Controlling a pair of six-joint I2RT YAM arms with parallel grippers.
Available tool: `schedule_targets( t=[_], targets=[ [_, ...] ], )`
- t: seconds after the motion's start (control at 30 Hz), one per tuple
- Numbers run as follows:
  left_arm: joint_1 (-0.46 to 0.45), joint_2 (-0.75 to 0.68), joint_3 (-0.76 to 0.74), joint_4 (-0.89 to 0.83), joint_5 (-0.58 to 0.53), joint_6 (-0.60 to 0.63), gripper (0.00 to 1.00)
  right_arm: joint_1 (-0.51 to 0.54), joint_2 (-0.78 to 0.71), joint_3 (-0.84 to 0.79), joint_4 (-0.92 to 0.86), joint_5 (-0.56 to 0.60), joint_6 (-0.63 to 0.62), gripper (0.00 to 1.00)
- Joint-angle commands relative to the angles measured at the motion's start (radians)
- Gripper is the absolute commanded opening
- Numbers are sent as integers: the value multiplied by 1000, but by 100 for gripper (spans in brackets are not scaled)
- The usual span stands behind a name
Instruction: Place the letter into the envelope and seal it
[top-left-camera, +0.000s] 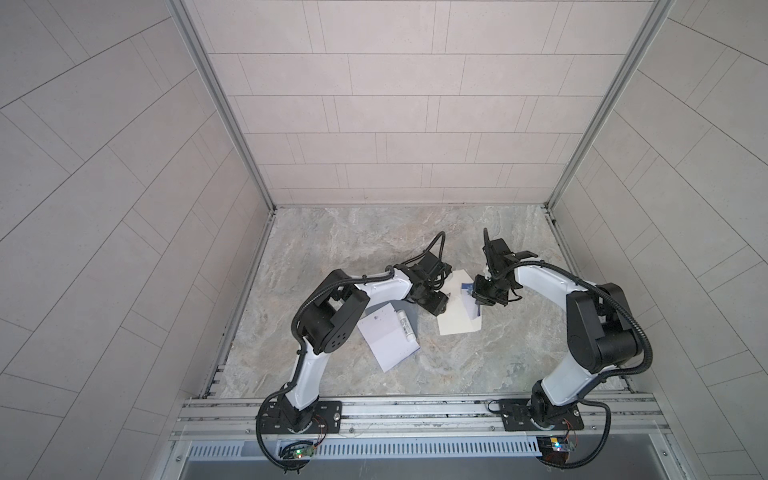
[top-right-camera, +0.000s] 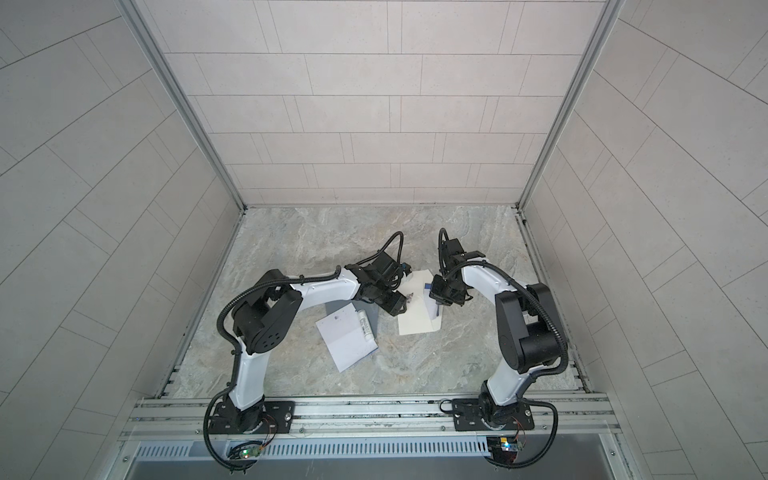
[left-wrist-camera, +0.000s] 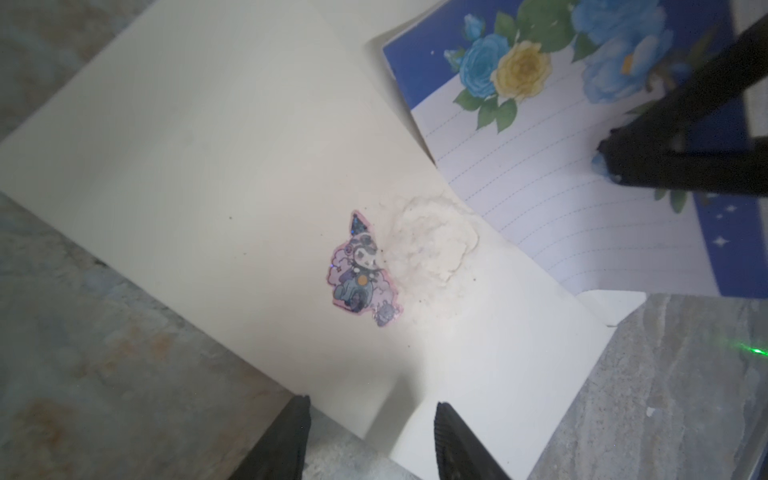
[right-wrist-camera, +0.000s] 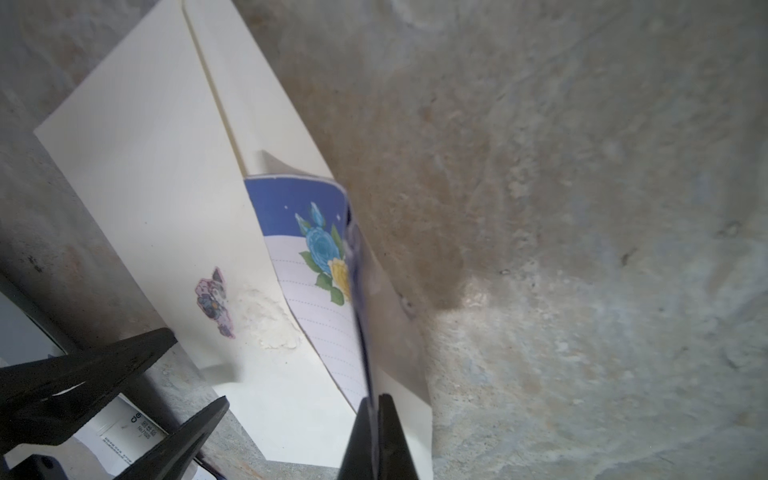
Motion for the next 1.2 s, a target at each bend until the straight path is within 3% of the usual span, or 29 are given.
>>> schedule_targets(
  t=[0.0, 0.23, 0.7, 0.93, 1.17],
  targets=[
    [-4, 108, -55, -132, -56, 16, 53, -11, -27, -15, -5, 3, 3, 0],
    [-5, 112, -54, -123, -47, 18, 53, -14, -14, -7, -5, -24, 20, 0],
    [-12, 49, -121, -19, -66, 33, 53, -13, 59, 146, -210, -12, 88, 0],
    [-12, 36, -145, 18, -48, 37, 53, -14, 100, 150, -198, -20, 107, 0],
    [-12, 42, -147, 40, -26, 34, 53, -14, 127, 139, -131, -99, 143, 0]
  ],
)
